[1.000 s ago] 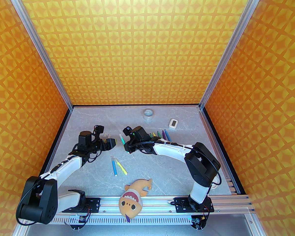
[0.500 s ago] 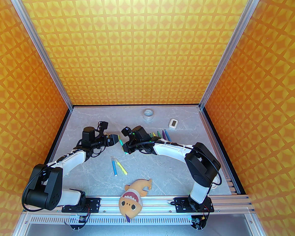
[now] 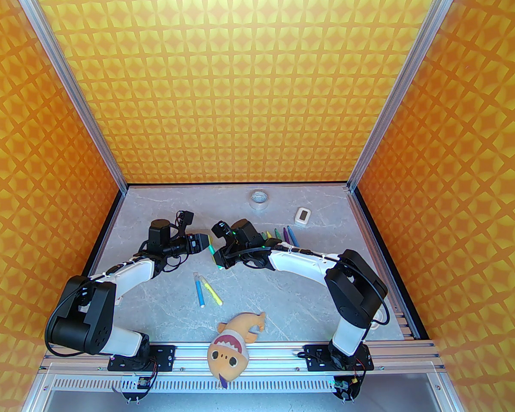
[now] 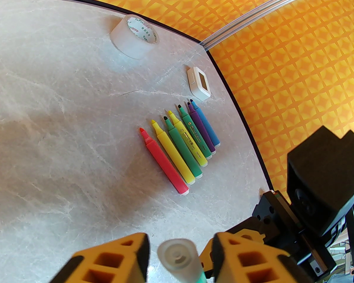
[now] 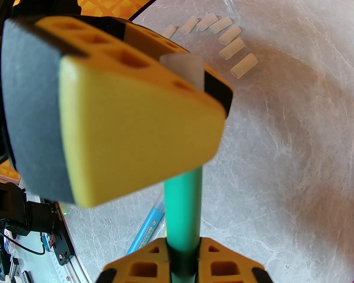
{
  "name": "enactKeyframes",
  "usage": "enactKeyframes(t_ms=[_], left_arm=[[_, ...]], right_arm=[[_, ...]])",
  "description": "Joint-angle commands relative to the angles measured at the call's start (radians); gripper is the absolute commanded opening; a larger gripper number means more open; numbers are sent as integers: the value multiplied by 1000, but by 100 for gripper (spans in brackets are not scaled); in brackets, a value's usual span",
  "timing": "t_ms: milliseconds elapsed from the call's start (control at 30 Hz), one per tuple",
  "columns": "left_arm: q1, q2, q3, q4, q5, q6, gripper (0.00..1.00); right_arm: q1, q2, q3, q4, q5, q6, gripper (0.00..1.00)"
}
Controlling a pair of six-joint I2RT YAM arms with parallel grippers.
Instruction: Open the pen caps
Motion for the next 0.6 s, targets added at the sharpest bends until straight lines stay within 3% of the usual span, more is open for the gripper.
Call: enactKeyframes(t_ms=[0, 367, 567], left_arm=[[-7, 14, 28, 27, 24, -12, 34], [-9, 27, 33, 37, 30, -28, 15], [-9, 26, 35, 50, 42, -47, 7]], right_arm=[[-3, -26, -7, 19, -16, -16, 0], [-3, -24, -17, 24, 0, -18, 0], [-3, -29, -31, 50, 24, -20, 25]])
